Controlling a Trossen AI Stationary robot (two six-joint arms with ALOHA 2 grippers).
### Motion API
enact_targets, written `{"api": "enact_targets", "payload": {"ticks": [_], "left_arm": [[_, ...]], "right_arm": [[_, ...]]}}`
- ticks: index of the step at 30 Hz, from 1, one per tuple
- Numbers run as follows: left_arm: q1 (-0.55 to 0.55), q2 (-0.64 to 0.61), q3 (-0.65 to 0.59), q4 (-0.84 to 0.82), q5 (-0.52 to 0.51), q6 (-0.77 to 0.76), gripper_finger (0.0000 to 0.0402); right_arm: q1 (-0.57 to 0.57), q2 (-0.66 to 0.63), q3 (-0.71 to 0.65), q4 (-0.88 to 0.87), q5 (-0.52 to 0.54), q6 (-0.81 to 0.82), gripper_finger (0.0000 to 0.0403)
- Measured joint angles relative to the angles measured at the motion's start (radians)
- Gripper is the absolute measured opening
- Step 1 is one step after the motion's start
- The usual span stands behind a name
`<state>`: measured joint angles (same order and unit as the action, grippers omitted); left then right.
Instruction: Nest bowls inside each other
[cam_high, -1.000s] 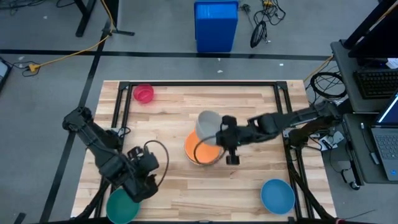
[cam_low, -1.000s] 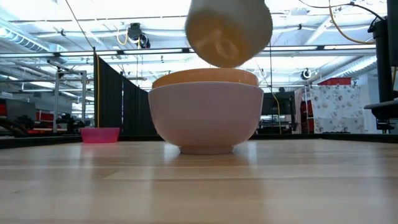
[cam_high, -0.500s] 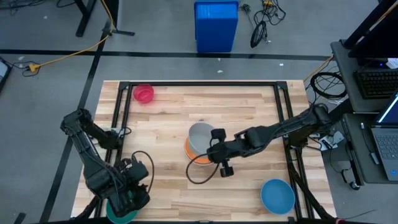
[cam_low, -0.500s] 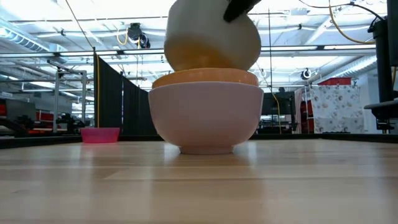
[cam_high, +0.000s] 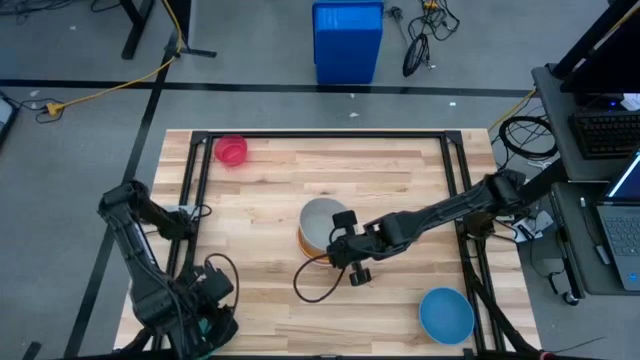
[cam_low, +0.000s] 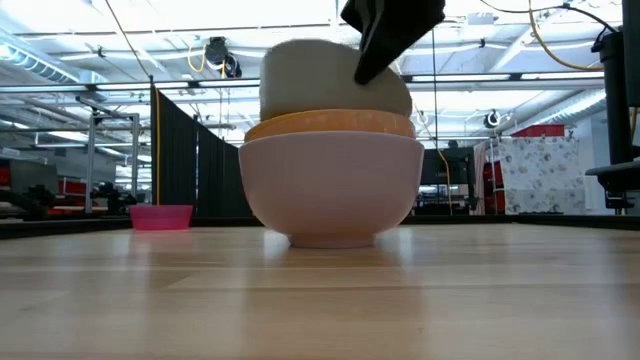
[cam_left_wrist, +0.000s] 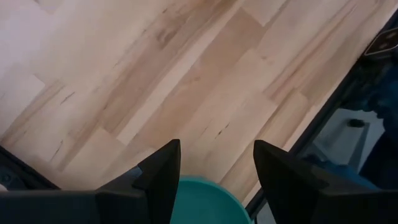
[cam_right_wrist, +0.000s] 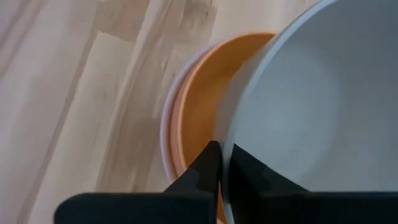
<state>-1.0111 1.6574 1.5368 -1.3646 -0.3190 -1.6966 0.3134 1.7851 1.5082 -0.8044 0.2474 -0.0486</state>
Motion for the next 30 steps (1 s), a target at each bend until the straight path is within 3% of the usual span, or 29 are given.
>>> {"api": "enact_targets", "payload": {"ticks": [14,23,30], "left_arm": [[-0.008,0.107,0.0,0.257,0.042,-0.001,0.0191],[-0.04,0.11,0.0,0.309,0.024,-0.114,0.0191],[-0.094,0.121,0.0,0.312,0.056,-0.313,0.0191]], "right_arm": [[-0.004,-0.017,0.0,-0.027,-0.045,0.058,0.0124],[0.051,-0.023,0.0,-0.058,-0.047,0.094,0.0141],[0.12,-0.058,0.027,-0.112,-0.037,0.15,0.0141]]}}
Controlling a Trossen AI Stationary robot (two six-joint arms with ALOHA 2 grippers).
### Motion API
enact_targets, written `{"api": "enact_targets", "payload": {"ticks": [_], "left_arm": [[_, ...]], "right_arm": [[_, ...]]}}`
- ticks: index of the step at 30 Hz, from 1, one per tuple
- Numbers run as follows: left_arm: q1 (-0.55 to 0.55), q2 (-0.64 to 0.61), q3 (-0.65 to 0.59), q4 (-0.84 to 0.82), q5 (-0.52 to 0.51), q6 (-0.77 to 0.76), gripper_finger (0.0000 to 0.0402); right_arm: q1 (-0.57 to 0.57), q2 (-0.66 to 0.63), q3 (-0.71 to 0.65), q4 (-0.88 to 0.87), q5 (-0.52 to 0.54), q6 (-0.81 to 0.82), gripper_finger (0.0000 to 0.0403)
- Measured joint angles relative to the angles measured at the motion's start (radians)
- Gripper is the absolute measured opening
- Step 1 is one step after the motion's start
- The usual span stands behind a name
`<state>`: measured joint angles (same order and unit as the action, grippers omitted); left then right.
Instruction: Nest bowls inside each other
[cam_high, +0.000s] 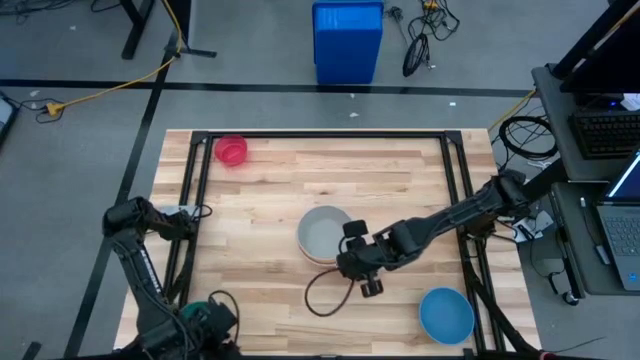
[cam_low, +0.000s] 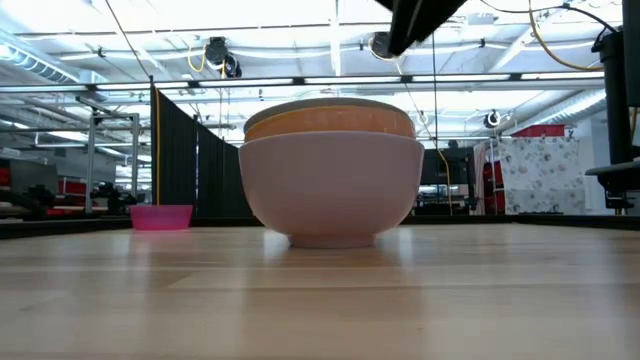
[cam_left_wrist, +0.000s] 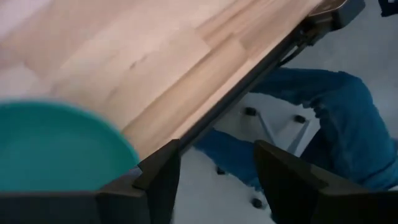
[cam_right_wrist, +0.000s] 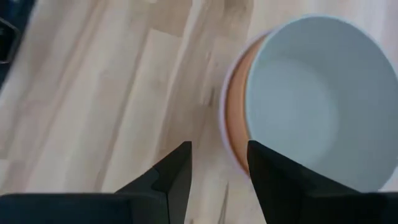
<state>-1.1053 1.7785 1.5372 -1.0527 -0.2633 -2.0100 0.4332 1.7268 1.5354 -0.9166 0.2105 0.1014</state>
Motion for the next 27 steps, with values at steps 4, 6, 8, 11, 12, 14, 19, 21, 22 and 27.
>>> {"api": "enact_targets", "payload": {"ticks": [4,6,8,11,12,14,19,21,22,27], "left_arm": [[-0.022,0.033,0.0,-0.003,0.05,-0.098,0.0191],[-0.024,0.054,0.0,-0.011,0.091,-0.112,0.0191],[-0.023,0.078,0.0,-0.022,0.128,-0.138,0.0191],[-0.017,0.107,0.0,-0.05,0.16,-0.184,0.0191],[-0.014,0.116,0.0,-0.062,0.17,-0.196,0.0191],[-0.012,0.138,0.0,-0.095,0.197,-0.208,0.0191],[0.004,0.176,0.0,-0.15,0.25,-0.197,0.019],[0.016,0.191,0.0,-0.136,0.265,-0.153,0.0178],[0.023,0.198,0.0,-0.135,0.265,-0.131,0.0168],[0.052,0.222,0.0,-0.126,0.265,-0.016,0.0089]], "right_arm": [[0.05,-0.03,0.02,-0.008,0.003,0.043,0.0141],[0.076,-0.039,0.026,-0.006,0.003,0.057,0.0141],[0.095,-0.043,0.027,-0.009,0.003,0.075,0.0141],[0.121,-0.046,0.027,-0.011,0.007,0.116,0.0141],[0.128,-0.046,0.027,-0.012,0.007,0.13,0.0141],[0.143,-0.046,0.027,-0.023,0.008,0.154,0.0141],[0.18,-0.046,0.027,-0.078,0.007,0.23,0.0141],[0.196,-0.046,0.027,-0.128,0.0,0.286,0.0141],[0.203,-0.046,0.027,-0.158,-0.001,0.321,0.0141],[0.256,-0.046,0.027,-0.306,-0.054,0.527,0.0141]]}}
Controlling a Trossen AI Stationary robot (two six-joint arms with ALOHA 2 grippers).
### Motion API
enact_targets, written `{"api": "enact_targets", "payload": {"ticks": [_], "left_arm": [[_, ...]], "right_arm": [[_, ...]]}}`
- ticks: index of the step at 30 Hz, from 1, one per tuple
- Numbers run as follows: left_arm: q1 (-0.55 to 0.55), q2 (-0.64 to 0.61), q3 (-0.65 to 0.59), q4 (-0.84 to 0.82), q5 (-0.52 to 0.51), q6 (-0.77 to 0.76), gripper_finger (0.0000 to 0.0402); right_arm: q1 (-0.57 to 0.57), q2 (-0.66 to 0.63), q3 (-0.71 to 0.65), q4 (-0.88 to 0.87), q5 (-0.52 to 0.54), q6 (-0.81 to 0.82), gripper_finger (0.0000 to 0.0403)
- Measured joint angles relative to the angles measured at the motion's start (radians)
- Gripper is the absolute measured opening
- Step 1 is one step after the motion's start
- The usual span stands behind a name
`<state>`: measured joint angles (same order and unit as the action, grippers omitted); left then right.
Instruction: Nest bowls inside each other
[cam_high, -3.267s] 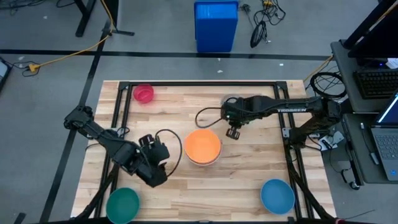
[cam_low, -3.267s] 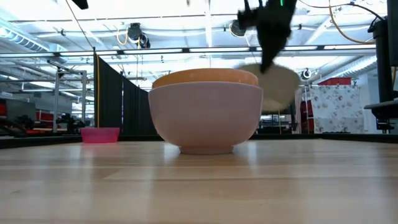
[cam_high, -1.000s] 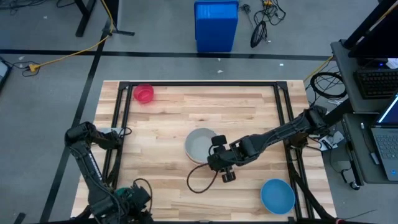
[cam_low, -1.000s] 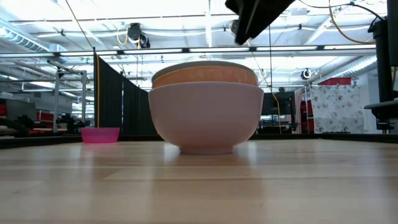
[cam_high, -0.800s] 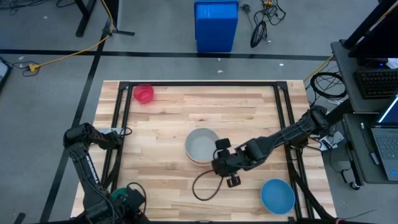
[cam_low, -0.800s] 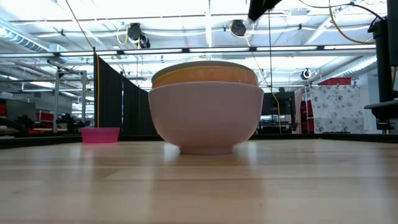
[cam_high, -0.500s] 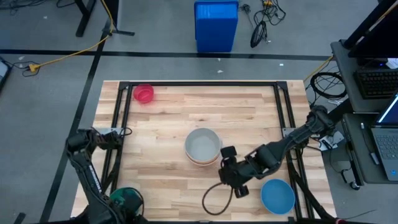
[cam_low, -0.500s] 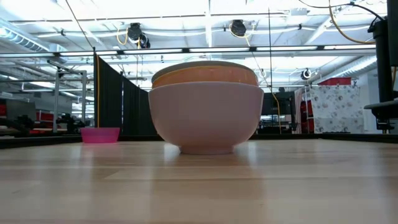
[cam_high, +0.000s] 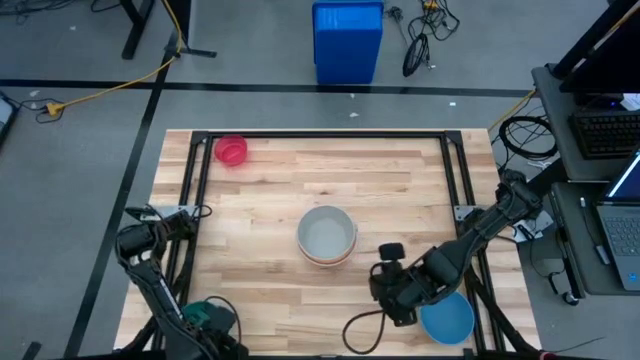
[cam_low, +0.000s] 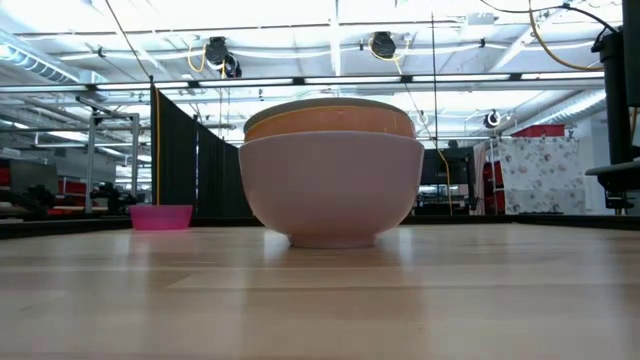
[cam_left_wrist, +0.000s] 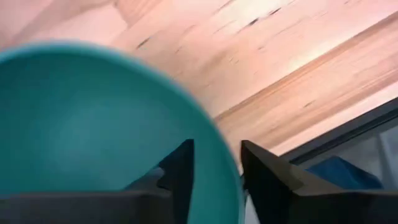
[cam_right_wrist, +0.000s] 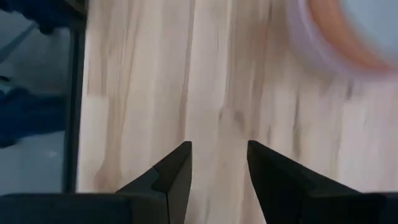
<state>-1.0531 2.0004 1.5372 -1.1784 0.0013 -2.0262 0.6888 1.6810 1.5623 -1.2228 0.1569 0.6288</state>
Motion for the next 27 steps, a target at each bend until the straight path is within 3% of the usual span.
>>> {"api": "enact_targets", "payload": {"ticks": [5,12,22,27], "left_arm": [[0.027,0.002,0.0,0.002,-0.038,0.111,0.0009],[0.069,0.001,0.002,-0.013,-0.078,0.255,0.0002],[0.131,-0.066,0.003,-0.058,-0.145,0.367,0.0],[0.146,-0.113,0.051,-0.16,-0.206,0.377,0.0]], "right_arm": [[0.077,0.0,0.0,-0.061,-0.034,0.223,0.0141],[0.16,0.004,0.0,-0.061,-0.024,0.601,0.0141],[0.251,0.092,0.0,-0.085,-0.055,0.821,0.0149],[0.292,0.14,0.0,-0.096,-0.076,0.936,0.0167]]}}
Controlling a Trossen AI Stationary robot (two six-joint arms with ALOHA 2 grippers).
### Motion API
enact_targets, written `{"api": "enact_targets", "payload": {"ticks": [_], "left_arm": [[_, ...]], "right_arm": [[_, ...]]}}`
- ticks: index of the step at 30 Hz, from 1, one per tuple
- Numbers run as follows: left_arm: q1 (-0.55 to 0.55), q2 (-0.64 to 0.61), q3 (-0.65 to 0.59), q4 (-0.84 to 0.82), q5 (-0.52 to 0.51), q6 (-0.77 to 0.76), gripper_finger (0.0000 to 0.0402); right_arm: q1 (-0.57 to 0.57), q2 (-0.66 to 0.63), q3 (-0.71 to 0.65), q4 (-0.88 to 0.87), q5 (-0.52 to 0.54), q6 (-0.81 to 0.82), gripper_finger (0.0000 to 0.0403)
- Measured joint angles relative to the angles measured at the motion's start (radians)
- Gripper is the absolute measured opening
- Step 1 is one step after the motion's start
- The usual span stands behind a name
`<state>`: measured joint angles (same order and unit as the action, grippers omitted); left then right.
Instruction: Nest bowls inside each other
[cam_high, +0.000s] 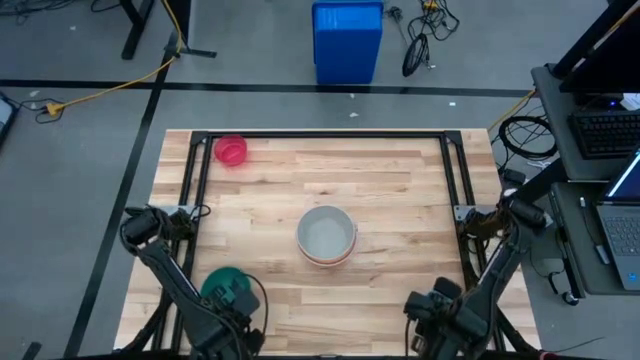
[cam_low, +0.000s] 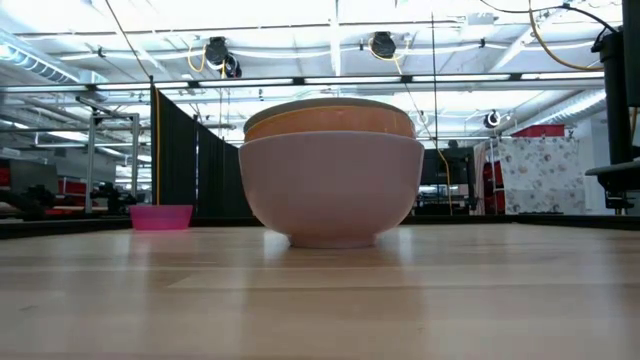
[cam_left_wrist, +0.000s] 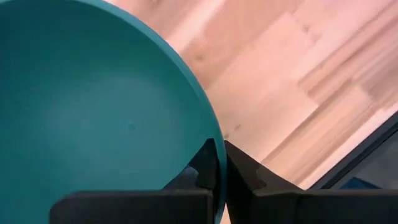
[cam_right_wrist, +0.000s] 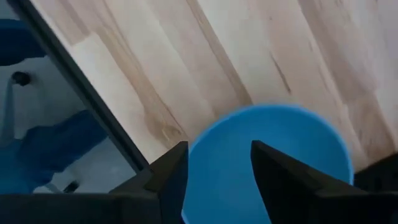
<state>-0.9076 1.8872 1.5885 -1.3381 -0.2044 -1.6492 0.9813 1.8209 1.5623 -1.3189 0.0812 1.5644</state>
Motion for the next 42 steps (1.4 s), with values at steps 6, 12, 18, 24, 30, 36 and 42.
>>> {"api": "enact_targets", "payload": {"ticks": [6,12,18,24,30,36,42], "left_arm": [[0.032,-0.023,0.091,-0.081,-0.12,0.067,0.0],[0.087,-0.023,0.16,-0.085,-0.189,0.181,0.0],[0.161,-0.023,0.193,-0.085,-0.249,0.309,0.0],[0.252,-0.023,0.253,-0.078,-0.255,0.511,0.0],[0.348,-0.024,0.307,0.012,-0.268,0.803,0.0],[0.433,-0.024,0.323,0.172,-0.231,1.146,0.0],[0.472,-0.003,0.319,0.231,-0.221,1.29,0.0]], "right_arm": [[0.009,0.065,0.0,0.012,-0.006,0.055,0.0183],[-0.002,0.133,0.0,0.026,-0.032,0.054,0.019],[-0.006,0.195,0.0,0.009,-0.089,0.026,0.018],[-0.006,0.208,-0.001,0.059,-0.111,-0.006,0.0115],[-0.007,0.207,-0.001,0.069,-0.113,-0.062,0.001],[-0.02,0.194,-0.001,0.057,-0.106,-0.104,0.0002],[-0.027,0.155,-0.001,0.04,-0.06,-0.109,0.0001]]}}
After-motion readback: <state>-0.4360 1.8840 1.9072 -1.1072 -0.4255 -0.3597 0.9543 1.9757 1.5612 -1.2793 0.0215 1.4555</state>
